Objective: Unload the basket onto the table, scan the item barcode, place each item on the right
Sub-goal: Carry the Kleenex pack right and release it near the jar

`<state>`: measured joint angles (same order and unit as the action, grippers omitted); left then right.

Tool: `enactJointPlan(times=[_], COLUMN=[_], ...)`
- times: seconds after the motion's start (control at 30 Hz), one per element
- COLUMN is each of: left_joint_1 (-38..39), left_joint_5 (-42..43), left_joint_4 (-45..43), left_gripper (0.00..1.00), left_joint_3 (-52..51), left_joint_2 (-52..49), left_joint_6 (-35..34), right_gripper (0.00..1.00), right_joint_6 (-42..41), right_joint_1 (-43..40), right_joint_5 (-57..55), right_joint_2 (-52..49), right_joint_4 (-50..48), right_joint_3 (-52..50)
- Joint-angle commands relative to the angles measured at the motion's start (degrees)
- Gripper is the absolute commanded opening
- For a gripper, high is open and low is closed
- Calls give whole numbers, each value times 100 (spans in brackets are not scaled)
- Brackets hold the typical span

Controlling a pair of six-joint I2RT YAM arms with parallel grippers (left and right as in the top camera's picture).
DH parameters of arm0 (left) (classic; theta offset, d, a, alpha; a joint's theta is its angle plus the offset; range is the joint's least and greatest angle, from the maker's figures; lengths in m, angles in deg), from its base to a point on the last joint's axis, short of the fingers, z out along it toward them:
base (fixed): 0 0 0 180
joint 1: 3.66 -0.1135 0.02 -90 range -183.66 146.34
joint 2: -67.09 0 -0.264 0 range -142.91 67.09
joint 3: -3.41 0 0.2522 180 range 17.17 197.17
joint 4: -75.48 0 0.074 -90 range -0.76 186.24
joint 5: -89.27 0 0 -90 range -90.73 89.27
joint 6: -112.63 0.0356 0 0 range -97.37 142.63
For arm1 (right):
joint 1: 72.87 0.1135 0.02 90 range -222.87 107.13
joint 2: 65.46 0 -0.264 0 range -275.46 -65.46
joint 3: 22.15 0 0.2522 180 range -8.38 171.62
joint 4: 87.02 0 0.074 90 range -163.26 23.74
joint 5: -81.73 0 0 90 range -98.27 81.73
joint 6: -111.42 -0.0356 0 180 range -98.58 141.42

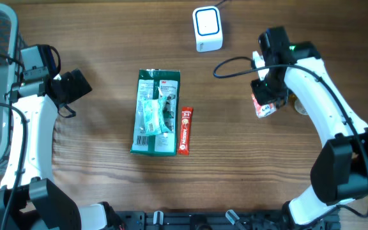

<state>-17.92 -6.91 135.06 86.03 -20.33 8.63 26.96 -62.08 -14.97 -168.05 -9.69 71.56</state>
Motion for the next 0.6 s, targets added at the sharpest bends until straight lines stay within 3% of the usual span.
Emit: enactJointPlan(times=[0.0, 0.03, 0.07, 0.1, 0.23, 0.3, 0.4, 0.57], left_joint_1=[-26, -26, -26, -26, -26, -26, -26, -26], left_joint_5=[-13, -13, -13, -13, -13, -13, -13, -13], left_joint_4=[-11, -11, -11, -11, -11, -11, -11, -11], left_gripper=[100, 100, 100, 100, 100, 100, 100, 100], left_joint_3=[52, 52, 52, 52, 52, 52, 52, 52], left_joint_2=[42, 42, 42, 42, 42, 42, 42, 42], left_joint_6=[74, 74, 72, 74, 74, 74, 74, 74], right_gripper=[10, 15, 42, 48, 56, 52, 37, 31], right_joint_6=[-166, -168, -173, -212, -544, -1143, -1353, -1676], right_joint_1=[-48, -48, -48, -48, -46, -48, -46, 105], right_joint_5=[-256, -256, -254, -256, -195, 647, 1908, 1781], right_joint_2=[-76, -76, -76, -76, -70, -70, -72, -83], right_joint_4=[-708, -929, -1172, -1300, -1676, -1878, -1897, -2339], right_joint_3=[-713, -870, -994, -1012, -966, -968, -1021, -1633])
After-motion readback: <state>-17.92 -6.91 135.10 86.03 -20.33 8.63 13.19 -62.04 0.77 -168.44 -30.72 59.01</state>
